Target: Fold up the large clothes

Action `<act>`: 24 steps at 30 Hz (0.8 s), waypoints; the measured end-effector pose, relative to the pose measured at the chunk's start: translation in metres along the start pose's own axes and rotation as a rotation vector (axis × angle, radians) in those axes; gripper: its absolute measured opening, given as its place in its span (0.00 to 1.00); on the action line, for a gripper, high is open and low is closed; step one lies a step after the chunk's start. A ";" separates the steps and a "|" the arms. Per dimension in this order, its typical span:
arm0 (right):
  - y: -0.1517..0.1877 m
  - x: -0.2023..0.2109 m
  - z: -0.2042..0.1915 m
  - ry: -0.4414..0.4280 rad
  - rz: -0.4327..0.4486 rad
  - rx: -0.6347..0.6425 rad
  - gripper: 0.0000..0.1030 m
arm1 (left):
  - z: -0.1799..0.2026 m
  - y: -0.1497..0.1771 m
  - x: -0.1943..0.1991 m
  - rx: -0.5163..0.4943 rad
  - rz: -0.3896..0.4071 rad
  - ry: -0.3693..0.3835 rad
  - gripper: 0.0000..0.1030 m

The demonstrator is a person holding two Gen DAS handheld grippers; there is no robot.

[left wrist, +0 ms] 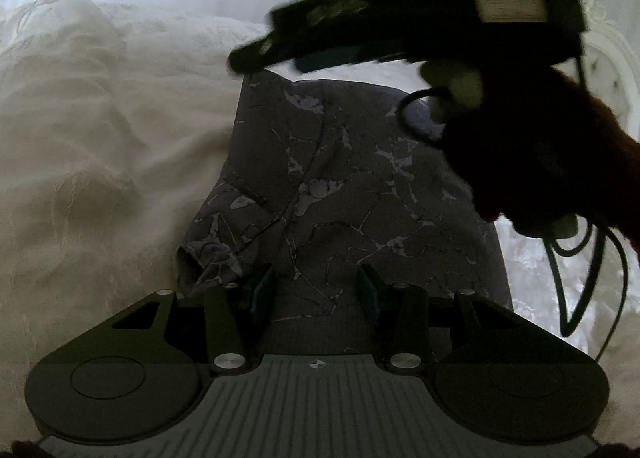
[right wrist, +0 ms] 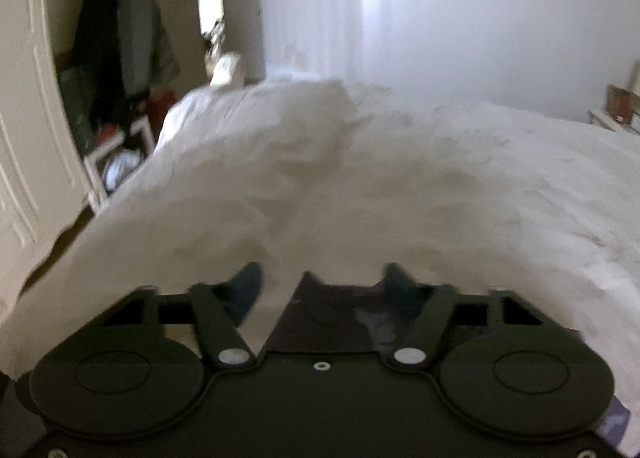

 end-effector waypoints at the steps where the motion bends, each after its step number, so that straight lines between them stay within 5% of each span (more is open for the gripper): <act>1: 0.002 -0.006 -0.004 0.011 -0.030 0.014 0.56 | 0.000 0.000 0.000 0.001 0.001 0.001 0.43; 4: 0.009 -0.017 -0.007 0.063 -0.075 0.058 0.46 | -0.001 0.000 0.000 0.007 0.004 0.006 0.43; 6: 0.012 -0.022 -0.004 0.072 -0.101 0.053 0.18 | -0.001 -0.001 0.001 0.012 0.006 0.009 0.43; 19: 0.026 -0.061 0.028 0.088 -0.126 -0.116 0.09 | -0.007 0.009 0.011 0.102 0.001 0.010 0.43; 24: 0.021 -0.056 0.057 0.185 -0.099 -0.174 0.03 | -0.004 0.016 0.017 0.116 -0.001 -0.002 0.43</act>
Point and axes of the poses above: each gripper's, at about its wrist camera, not at the fingertips, and x roughly against the way its jaws point, z to its right, y to its underside, the point moved 10 cm from there along -x, roughly the way its jaws point, and after that the axes turned 9 degrees about -z, right-handed, at the moved point
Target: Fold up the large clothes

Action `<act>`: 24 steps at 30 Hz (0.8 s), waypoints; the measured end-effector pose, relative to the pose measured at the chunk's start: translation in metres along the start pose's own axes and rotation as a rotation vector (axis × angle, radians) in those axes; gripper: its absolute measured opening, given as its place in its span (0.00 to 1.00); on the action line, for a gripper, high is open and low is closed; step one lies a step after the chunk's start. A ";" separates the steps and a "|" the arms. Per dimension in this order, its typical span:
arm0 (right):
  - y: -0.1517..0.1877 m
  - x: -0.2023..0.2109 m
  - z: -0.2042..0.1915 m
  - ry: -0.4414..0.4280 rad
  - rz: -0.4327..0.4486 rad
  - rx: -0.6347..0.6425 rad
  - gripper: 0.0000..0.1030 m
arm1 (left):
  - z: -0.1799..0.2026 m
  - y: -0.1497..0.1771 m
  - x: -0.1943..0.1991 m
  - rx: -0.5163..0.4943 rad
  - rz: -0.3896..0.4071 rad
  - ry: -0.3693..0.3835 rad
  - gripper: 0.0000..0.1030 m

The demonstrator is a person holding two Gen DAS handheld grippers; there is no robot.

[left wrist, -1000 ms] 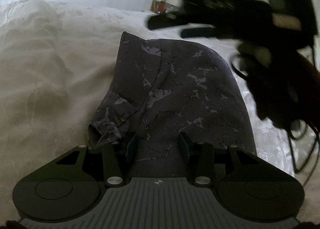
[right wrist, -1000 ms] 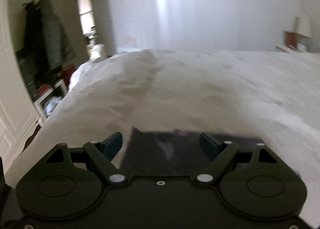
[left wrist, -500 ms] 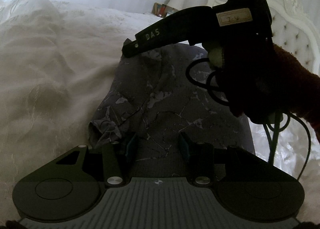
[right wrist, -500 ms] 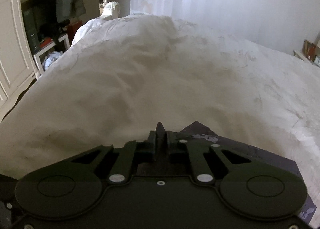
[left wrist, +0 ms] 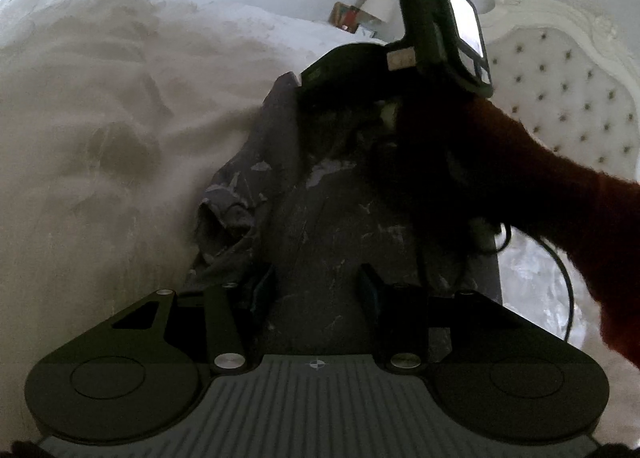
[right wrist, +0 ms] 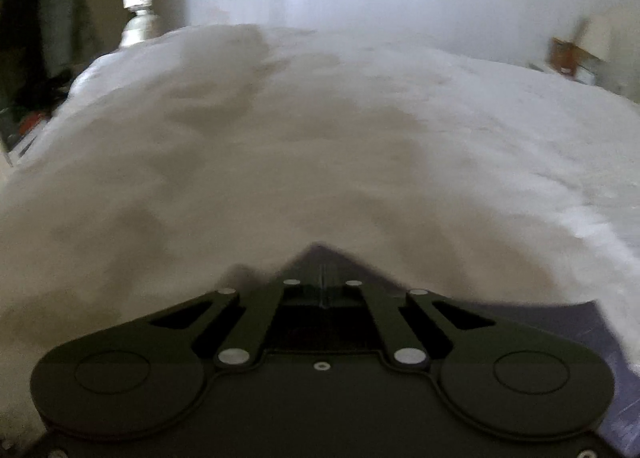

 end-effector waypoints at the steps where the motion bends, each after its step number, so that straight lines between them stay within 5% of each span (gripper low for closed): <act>1: -0.001 0.004 0.006 -0.030 0.001 -0.041 0.04 | 0.000 -0.001 0.000 -0.004 0.002 -0.002 0.43; 4: -0.002 0.045 0.016 -0.066 0.126 -0.073 0.25 | -0.003 -0.002 -0.002 0.008 -0.002 0.008 0.43; 6: 0.007 0.073 0.023 -0.029 0.175 -0.053 0.50 | -0.002 -0.001 -0.003 0.002 -0.001 0.003 0.43; 14: 0.071 0.148 0.070 0.176 0.249 -0.079 0.53 | -0.001 0.000 -0.006 -0.016 -0.001 -0.011 0.44; 17: 0.089 0.132 0.078 0.190 0.195 -0.127 0.54 | 0.000 0.000 -0.007 -0.026 -0.001 -0.020 0.44; 20: 0.114 0.070 0.077 0.177 -0.006 -0.125 0.55 | 0.004 0.000 -0.008 -0.050 0.000 -0.022 0.44; 24: 0.110 0.063 0.079 0.183 0.022 -0.172 0.56 | 0.007 0.000 -0.010 -0.087 0.002 -0.056 0.45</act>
Point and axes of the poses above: each gripper's, at about its wrist camera, not at the fingertips, and x roughly against the way its jaws point, z to its right, y to its underside, the point moved 10 cm from there along -x, roughly the way its jaws point, and after that the axes turned 9 degrees about -z, right-handed, at the moved point
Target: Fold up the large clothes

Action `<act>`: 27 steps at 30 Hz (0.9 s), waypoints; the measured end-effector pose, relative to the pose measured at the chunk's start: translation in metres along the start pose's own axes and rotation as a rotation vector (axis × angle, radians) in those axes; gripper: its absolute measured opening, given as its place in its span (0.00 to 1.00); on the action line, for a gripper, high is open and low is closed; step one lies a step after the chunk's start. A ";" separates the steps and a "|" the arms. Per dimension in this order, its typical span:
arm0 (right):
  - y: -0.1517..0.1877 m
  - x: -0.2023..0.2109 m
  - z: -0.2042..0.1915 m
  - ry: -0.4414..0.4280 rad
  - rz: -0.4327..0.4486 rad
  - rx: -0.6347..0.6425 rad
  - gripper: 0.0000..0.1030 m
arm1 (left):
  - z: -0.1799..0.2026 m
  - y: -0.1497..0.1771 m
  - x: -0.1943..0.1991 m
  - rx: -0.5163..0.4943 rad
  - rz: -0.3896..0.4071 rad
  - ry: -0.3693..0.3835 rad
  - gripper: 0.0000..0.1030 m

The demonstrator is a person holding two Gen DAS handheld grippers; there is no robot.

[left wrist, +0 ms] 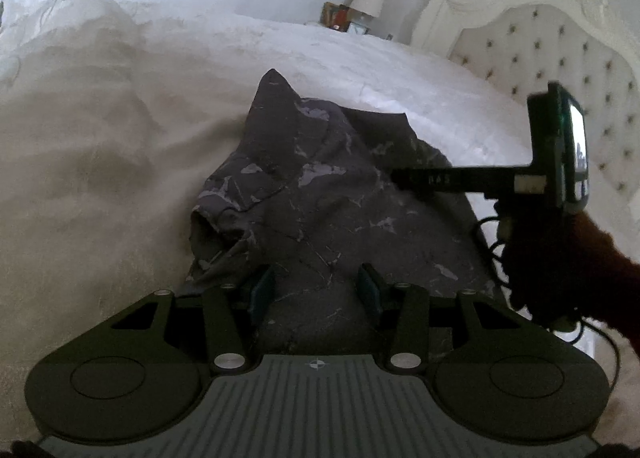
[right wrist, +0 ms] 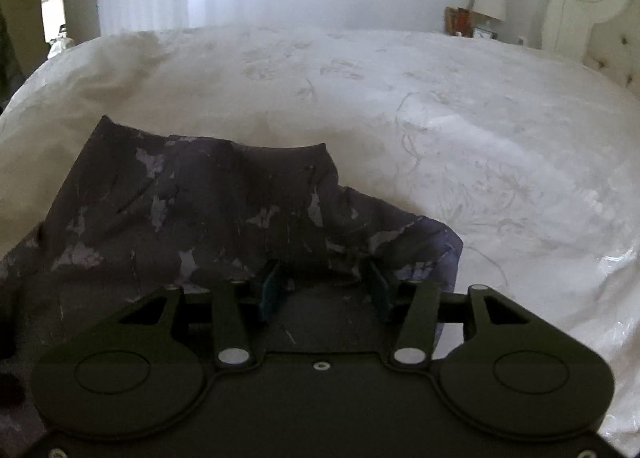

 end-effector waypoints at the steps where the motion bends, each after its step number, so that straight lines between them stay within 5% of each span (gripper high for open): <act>1: -0.001 0.004 0.000 0.003 0.002 0.008 0.56 | 0.000 0.000 0.000 0.001 0.000 0.002 0.45; 4: -0.004 0.023 0.002 -0.049 0.056 -0.012 0.67 | 0.002 -0.005 0.007 0.012 -0.001 0.043 0.53; 6: -0.004 0.040 0.009 -0.096 0.104 -0.072 0.86 | 0.003 -0.010 0.017 0.012 0.003 0.081 0.60; 9: -0.001 0.066 0.029 -0.139 0.174 -0.168 0.96 | 0.004 -0.031 0.043 -0.009 0.088 0.093 0.69; 13: 0.015 0.069 0.054 -0.220 0.139 -0.284 1.00 | -0.011 -0.063 0.055 -0.005 0.182 0.064 0.84; 16: 0.029 0.058 0.068 -0.293 0.086 -0.390 1.00 | -0.026 -0.069 0.028 0.027 0.079 0.063 0.84; 21: 0.047 0.041 0.074 -0.416 0.043 -0.542 1.00 | -0.036 -0.039 -0.031 0.075 -0.205 0.110 0.84; 27: 0.051 0.019 0.058 -0.552 -0.006 -0.570 1.00 | -0.028 -0.027 -0.054 0.107 -0.322 0.221 0.95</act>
Point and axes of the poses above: each gripper's, at about its wrist camera, not at the fingertips, and x roughly against the way its jaws point, z to its right, y to its underside, the point moved 10 cm from there along -x, roughly the way its jaws point, and after that the axes turned 9 degrees about -z, right-handed, at the moved point
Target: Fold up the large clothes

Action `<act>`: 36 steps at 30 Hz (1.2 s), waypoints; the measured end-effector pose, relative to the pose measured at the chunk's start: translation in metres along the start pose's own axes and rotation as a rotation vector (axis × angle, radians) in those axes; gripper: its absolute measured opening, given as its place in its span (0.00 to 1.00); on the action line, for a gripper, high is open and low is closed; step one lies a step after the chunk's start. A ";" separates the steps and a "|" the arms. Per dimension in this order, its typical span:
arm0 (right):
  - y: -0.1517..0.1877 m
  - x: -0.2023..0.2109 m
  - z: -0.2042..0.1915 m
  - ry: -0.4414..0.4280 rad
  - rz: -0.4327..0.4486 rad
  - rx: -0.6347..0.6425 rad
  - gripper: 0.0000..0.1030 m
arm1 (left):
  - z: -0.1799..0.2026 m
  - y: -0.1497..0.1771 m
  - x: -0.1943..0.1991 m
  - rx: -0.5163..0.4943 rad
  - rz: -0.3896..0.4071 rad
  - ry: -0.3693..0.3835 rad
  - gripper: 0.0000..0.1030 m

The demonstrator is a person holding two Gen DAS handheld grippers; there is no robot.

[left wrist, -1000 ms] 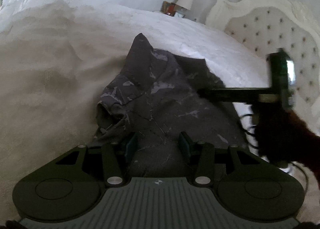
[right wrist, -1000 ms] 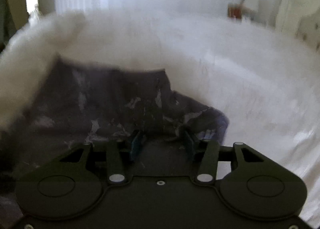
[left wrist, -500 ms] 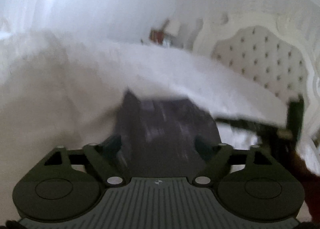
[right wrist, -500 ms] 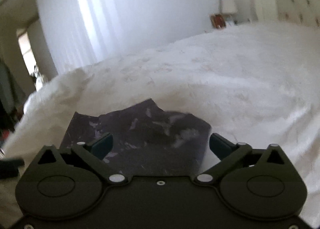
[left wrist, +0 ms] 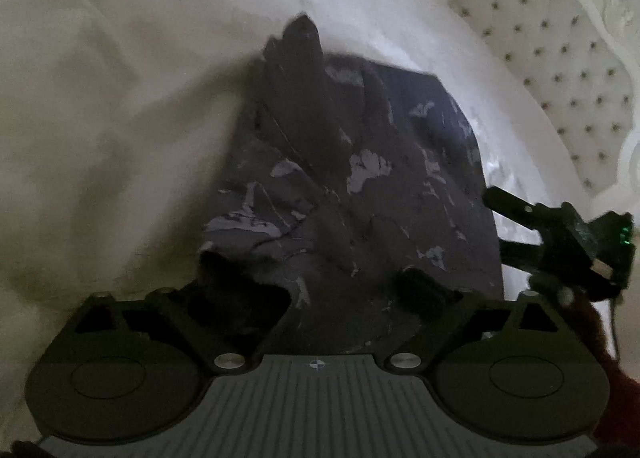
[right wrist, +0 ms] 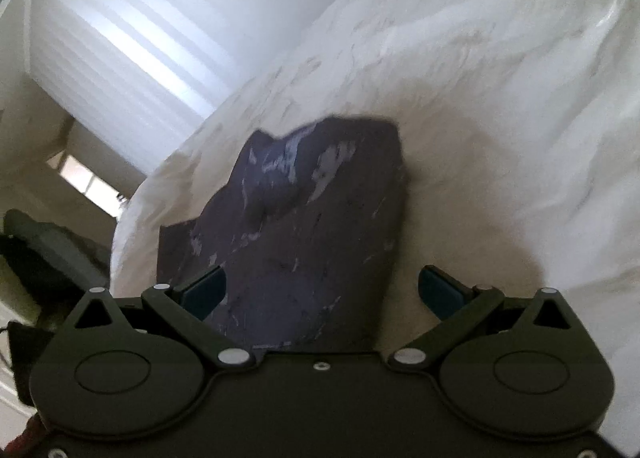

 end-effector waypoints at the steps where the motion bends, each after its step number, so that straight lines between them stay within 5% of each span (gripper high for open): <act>1: 0.001 -0.004 -0.001 -0.015 -0.008 0.000 1.00 | 0.000 0.000 -0.003 0.004 -0.015 0.012 0.96; 7: 0.000 -0.024 -0.010 -0.093 -0.015 0.003 1.00 | 0.011 -0.001 -0.015 0.028 -0.078 0.114 0.94; 12: -0.006 -0.010 -0.014 -0.028 -0.025 0.063 0.67 | 0.025 0.001 -0.016 0.025 -0.060 0.141 0.90; 17: -0.026 0.032 0.004 0.018 0.006 0.096 0.66 | 0.074 -0.004 -0.039 -0.030 -0.061 0.213 0.90; 29: -0.133 0.168 0.146 0.375 0.172 0.054 0.75 | 0.252 -0.098 -0.161 -0.278 -0.063 0.307 0.80; 32: -0.146 0.182 0.181 0.462 0.182 0.030 0.79 | 0.258 -0.101 -0.183 -0.333 -0.065 0.219 0.80; 34: -0.143 0.181 0.204 0.530 0.170 -0.005 0.90 | 0.249 -0.097 -0.200 -0.343 -0.080 0.167 0.88; 36: -0.130 0.172 0.228 0.595 0.136 -0.042 0.99 | 0.237 -0.091 -0.210 -0.291 -0.104 0.213 0.91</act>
Point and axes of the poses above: each gripper's, at about its wrist camera, not at the fingertips, and x roughly against the way its jaws point, z to its right, y to its underside, the point moved 10 cm from there along -x, roughly the way its jaws point, and after that the axes turned 9 degrees about -z, right-handed, at the moved point
